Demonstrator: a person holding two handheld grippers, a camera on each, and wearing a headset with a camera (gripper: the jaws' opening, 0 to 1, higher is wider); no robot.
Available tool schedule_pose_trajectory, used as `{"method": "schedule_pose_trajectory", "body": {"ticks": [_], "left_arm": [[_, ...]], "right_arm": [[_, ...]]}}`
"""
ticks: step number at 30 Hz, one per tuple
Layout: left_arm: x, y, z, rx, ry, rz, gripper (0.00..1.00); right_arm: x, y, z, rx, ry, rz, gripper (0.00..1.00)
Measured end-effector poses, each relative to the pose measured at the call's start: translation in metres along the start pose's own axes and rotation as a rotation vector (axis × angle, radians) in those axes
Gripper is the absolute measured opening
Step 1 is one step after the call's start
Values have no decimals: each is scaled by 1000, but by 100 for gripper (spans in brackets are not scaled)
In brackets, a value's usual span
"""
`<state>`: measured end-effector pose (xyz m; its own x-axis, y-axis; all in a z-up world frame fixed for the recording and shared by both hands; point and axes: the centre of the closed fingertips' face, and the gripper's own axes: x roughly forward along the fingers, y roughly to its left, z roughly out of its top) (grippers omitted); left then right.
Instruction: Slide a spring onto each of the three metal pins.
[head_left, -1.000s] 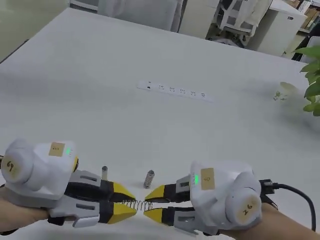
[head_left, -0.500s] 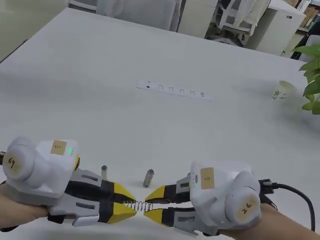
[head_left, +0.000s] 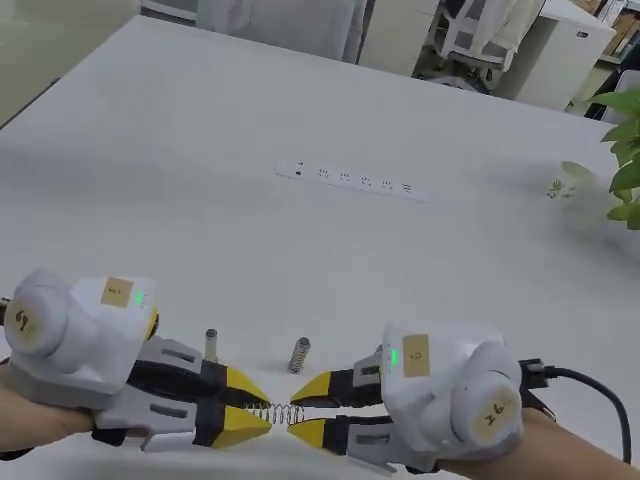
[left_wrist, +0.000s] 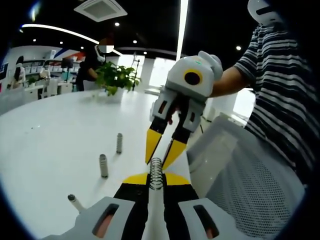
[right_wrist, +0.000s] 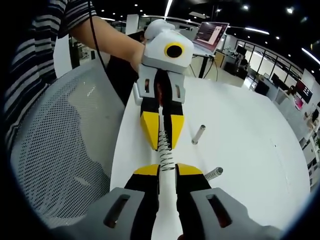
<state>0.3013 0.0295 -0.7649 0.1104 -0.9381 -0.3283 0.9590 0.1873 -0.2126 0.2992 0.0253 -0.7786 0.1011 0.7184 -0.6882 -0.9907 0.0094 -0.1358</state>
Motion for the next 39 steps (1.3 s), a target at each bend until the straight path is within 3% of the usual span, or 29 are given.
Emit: {"method": "schedule_pose_trajectory", "body": {"ticks": [4,8,15,23,39], "left_arm": [[-1,1,0,2,2,1,2],[-2,0,1,1,2,-4,2],[0,-5,-1,5,15,-21,2],[-1,-3,-1,2,14,-14,2],[4,-2,-10,50,60,1,2]], "right_arm": [[1,3,-7,3,14,6,11],[1,1,-4,23,-4,-10,11],[2,4,-1,20,-21,10,10],[1,4,0,23,-8,8,7],[-11,4,30,-82,-12,26,7]]}}
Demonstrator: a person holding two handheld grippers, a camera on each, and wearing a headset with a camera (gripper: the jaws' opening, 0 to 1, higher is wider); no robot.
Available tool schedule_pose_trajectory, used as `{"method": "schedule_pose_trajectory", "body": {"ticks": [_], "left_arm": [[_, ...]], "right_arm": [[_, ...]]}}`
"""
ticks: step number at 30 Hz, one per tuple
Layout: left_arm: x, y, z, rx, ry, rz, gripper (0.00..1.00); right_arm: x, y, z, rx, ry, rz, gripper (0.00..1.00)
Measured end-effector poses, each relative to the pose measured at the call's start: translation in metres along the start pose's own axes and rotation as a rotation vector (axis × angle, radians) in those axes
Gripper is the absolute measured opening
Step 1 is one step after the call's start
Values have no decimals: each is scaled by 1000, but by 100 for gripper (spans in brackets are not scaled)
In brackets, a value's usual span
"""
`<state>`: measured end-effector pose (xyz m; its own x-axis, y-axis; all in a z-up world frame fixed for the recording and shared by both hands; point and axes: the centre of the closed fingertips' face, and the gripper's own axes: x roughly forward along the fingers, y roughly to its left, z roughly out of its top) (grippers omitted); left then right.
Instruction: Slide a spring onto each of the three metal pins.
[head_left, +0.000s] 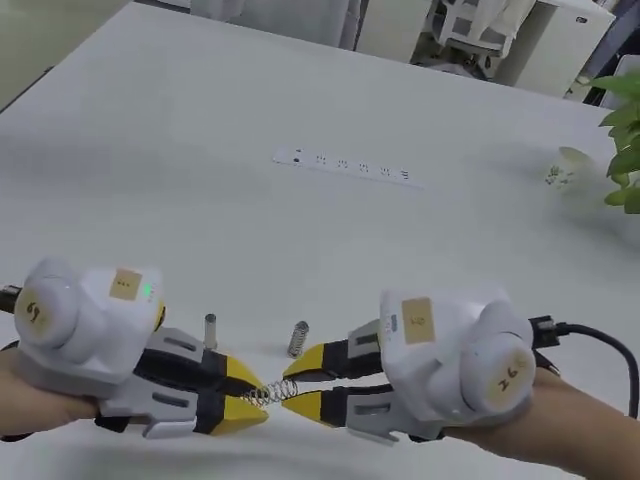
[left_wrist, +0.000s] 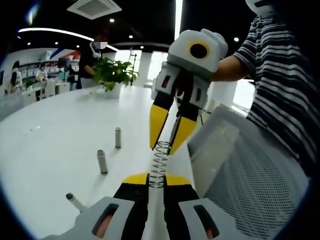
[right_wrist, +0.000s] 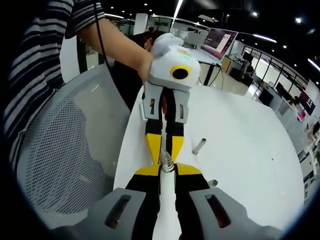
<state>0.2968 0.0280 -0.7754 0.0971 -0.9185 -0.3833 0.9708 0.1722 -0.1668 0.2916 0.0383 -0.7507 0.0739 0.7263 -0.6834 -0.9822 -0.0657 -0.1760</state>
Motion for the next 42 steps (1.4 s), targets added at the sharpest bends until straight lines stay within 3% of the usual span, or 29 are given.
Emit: {"method": "schedule_pose_trajectory", "body": {"ticks": [12,24,42], "left_arm": [[-1,1,-2,24,17,18,2],[3,4,3,45,15,17,2],[2,3,3,29,10,23,3]], "right_arm": [[4,-2,8,-4,-18,5,7],[6,-7,24,-3,-64,-3,7],[11,-6,32,-17,-81,-17,7]]}}
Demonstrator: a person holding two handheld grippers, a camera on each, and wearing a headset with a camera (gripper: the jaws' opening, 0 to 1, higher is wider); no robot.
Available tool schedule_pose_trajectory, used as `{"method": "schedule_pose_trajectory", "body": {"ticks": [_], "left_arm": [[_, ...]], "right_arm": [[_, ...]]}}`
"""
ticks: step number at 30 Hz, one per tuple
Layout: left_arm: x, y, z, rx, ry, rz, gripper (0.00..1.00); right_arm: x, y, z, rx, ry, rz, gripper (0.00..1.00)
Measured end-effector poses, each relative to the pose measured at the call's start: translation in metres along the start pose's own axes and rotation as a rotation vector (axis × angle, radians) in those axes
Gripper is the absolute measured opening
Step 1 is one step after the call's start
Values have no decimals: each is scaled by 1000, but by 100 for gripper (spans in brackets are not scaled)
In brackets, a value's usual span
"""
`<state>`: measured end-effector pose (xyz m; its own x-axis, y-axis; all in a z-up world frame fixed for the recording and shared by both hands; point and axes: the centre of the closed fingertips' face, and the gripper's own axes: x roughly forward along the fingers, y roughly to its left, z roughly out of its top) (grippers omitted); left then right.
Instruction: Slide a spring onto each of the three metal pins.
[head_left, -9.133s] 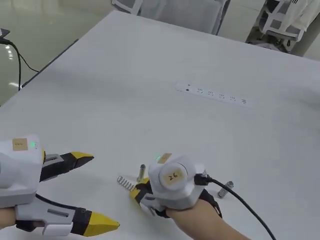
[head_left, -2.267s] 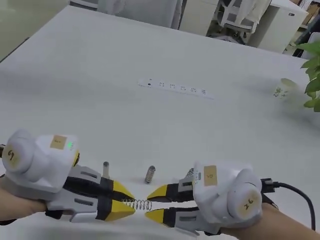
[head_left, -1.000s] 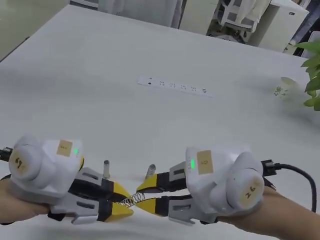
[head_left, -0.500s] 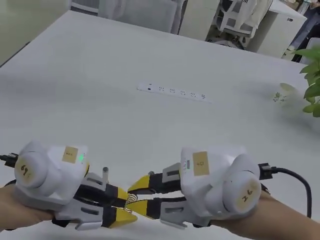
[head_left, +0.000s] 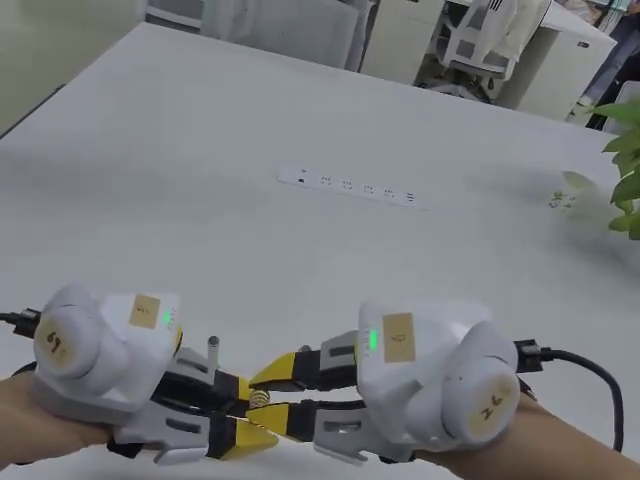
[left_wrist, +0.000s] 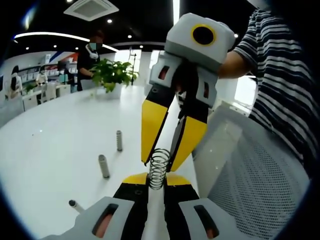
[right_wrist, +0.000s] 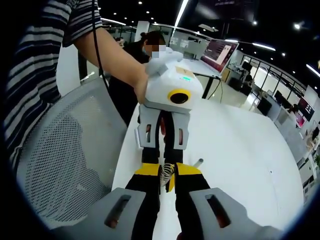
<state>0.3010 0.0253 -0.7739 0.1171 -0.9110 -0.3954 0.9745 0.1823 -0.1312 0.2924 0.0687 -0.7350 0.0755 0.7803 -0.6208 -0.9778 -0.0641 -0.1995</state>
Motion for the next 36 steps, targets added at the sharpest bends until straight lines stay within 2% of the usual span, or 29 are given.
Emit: {"method": "schedule_pose_trajectory", "body": {"ticks": [3,15,23,36], "left_arm": [[0,-1,-1,-17,2,2,3],[0,-1,1,-24,-19,17,4],[0,2,5,-52,-52,33,7],[-11,7,2,-111,-78,79,13]], "right_arm": [[1,0,0,-6,4,1,7],[0,0,-1,-4,0,-10,7],[-2,-2,-4,0,4,-18,7],[-2,-7,-4,13,-4,-36,7]]}}
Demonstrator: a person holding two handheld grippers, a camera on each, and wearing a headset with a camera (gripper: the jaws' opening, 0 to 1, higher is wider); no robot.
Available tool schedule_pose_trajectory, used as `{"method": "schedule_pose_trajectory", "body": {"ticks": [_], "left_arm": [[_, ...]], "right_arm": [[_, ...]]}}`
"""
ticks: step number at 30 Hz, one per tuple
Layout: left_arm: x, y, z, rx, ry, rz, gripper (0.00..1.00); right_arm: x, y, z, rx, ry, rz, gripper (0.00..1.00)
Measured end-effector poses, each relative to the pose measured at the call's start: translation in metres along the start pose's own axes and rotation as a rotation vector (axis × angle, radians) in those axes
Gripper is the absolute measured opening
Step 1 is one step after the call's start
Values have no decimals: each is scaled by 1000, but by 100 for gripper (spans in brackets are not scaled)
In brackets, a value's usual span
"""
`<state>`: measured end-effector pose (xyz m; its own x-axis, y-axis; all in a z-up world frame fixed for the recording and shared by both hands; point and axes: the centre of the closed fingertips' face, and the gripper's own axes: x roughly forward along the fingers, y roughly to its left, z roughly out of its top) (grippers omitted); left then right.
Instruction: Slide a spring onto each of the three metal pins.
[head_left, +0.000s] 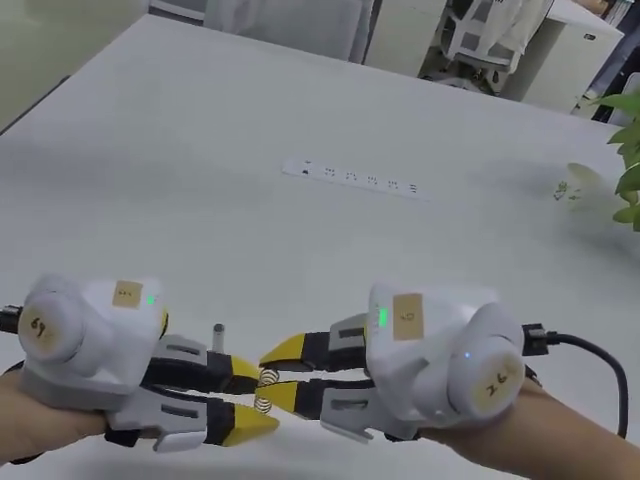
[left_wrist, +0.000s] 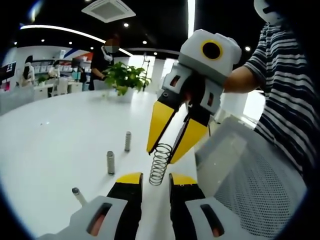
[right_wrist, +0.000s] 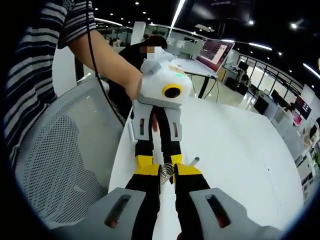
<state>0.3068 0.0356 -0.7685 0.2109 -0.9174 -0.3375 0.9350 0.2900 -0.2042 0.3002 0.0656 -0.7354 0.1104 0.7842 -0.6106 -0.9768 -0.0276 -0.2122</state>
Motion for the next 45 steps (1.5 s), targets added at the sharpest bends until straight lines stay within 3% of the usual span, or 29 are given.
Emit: {"method": "schedule_pose_trajectory", "body": {"ticks": [16,27,31,45], "left_arm": [[-25,9,-2,-63,-42,77,27],[-48,16,-2,-82,-72,133,33],[-56,23,-7,-86,-65,170,37],[-74,38,-18,-80,-67,287,71]], "right_arm": [[2,-6,-12,24,6,-19,7],[9,-4,-34,80,16,-23,7],[8,-5,-39,82,28,-31,7],[4,-11,-40,85,33,-56,7]]}}
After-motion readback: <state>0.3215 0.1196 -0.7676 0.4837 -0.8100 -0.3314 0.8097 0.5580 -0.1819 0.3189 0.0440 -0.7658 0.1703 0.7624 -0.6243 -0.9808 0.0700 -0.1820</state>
